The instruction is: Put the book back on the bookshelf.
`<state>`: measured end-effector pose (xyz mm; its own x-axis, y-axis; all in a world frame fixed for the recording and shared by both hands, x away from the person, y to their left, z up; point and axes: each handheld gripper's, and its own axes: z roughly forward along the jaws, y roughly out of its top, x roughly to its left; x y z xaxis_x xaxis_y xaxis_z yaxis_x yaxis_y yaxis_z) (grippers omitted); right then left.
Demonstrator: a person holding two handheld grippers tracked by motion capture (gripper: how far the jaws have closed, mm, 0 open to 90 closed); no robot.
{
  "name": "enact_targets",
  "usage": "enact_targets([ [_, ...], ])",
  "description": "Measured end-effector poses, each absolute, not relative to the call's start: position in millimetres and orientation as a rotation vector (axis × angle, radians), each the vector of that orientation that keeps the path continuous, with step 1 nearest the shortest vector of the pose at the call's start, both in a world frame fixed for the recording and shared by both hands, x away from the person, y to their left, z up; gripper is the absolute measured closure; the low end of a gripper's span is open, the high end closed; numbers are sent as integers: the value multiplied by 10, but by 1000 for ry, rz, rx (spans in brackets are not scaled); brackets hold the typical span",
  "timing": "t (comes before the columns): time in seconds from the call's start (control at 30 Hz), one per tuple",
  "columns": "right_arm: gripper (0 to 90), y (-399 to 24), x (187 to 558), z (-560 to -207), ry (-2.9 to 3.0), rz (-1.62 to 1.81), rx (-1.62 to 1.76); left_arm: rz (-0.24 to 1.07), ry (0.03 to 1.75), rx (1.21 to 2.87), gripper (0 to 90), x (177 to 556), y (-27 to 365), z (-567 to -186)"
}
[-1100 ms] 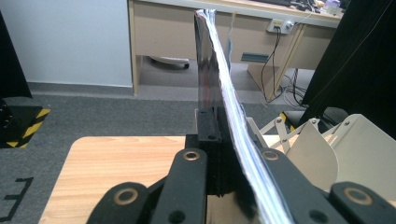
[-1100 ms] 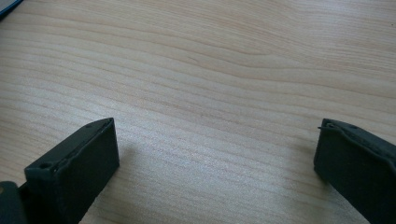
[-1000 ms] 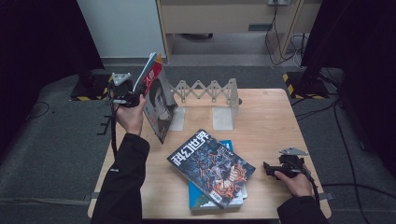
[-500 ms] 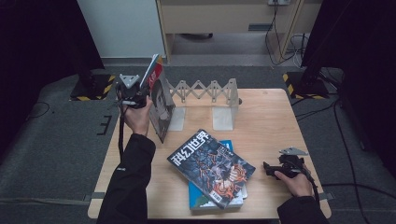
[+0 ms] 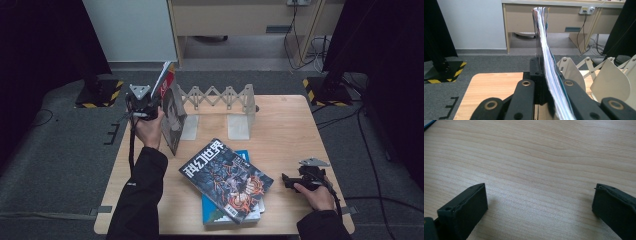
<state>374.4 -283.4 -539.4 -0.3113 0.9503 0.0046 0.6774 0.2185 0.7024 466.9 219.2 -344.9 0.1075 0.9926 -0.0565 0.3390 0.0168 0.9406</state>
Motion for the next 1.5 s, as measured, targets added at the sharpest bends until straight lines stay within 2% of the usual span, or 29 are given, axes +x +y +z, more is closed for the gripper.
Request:
enact_targets([
  [0.27,3,-2833,3744,-5396,2067,854,1502,816,1371,1543,836,4633,2321,-3429],
  [0.47,3,-2830,3744,-5395,2066,855,1505,687,1394,1568,784,4715,2396,-3331],
  [0.57,3,-2830,3745,-5395,2067,855,1503,683,1405,1593,766,4776,2391,-3290],
  [0.67,3,-2828,3745,-5395,2068,856,1504,669,1418,1603,774,4827,2385,-3258],
  [0.73,3,-2828,3745,-5395,2070,856,1502,661,1422,1610,825,4846,2379,-3242],
  [0.77,3,-2828,3744,-5394,2072,856,1502,668,1432,1609,854,4852,2376,-3238],
  [0.87,3,-2828,3745,-5395,2073,856,1500,697,1445,1590,862,4849,2367,-3245],
  [1.1,3,-2830,3746,-5395,2075,856,1495,806,1443,1530,866,4850,2249,-3293],
  [1.3,3,-2828,3747,-5395,2075,856,1496,901,1426,1552,866,4874,2141,-3290],
  [1.5,3,-2828,3747,-5395,2077,857,1492,929,1415,1558,865,4853,2118,-3317],
])
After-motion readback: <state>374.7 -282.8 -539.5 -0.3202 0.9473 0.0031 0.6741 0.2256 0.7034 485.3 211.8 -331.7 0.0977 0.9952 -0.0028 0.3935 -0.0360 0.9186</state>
